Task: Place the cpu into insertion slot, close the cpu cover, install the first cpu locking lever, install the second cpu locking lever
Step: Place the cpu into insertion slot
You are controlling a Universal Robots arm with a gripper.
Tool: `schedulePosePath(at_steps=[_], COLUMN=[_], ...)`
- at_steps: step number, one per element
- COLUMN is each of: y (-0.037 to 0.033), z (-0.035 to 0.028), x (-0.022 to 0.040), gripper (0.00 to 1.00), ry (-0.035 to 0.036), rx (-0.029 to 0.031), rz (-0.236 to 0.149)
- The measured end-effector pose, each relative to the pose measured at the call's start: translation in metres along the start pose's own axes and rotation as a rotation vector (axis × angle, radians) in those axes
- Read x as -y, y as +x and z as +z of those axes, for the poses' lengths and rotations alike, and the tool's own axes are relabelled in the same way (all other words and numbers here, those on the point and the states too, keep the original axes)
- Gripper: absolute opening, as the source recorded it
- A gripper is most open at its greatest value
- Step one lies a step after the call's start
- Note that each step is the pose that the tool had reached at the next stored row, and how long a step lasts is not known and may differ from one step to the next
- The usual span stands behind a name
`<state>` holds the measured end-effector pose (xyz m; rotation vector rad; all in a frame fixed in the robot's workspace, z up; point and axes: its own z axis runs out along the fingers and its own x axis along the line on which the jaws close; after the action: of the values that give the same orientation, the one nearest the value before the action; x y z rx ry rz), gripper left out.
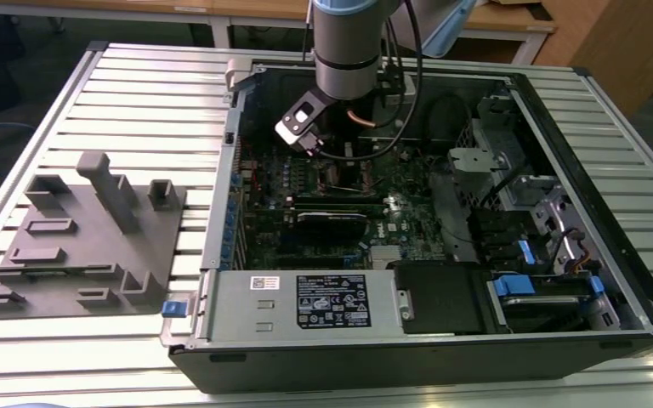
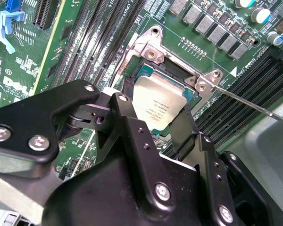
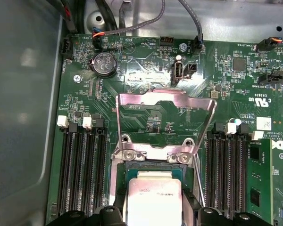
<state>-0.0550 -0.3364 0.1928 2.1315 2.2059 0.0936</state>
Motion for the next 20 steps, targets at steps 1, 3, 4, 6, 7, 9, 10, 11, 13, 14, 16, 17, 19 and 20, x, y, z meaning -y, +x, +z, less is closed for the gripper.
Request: schedulePosePath(at_steps=[1,3,4,6,7,9,10,11,13,14,16,17,19,20], y=[0.0,0.0,0.0,-0.0001,-0.0001,0.0,0.0,0.0,0.0,0.0,0.0,0.0,0.0,0.0], z=[0.0,0.0002,0.0003,0.0003,0.0004,0.0004,0.0004,0.0004,0.0004,0.0004,0.0006,0.0006,0.0006,0.0003], x=[0.0,-0.0001,-0.0004,-0.0009,-0.0011,-0.0011,-0.0012,-0.0012,-0.0012,-0.0012,-0.0011,-0.0011,-0.0011,-0.0012], gripper=[0.54,0.54,0.54,0.54,0.54,0.54,0.54,0.54,0.54,0.54,0.54,0.54,0.54,0.54], ry=[0.0,0.0,0.0,0.0001,0.0001,0.0001,0.0001,0.0001,0.0001,0.0002,0.0001,0.0002,0.0,-0.0002], rx=[0.0,0.0002,0.0004,0.0008,0.0009,0.001,0.001,0.001,0.0012,0.0013,0.0012,0.0012,0.0007,-0.0003], rz=[0.0,0.003,0.006,0.009,0.01,0.012,0.012,0.012,0.013,0.013,0.015,0.016,0.016,0.017])
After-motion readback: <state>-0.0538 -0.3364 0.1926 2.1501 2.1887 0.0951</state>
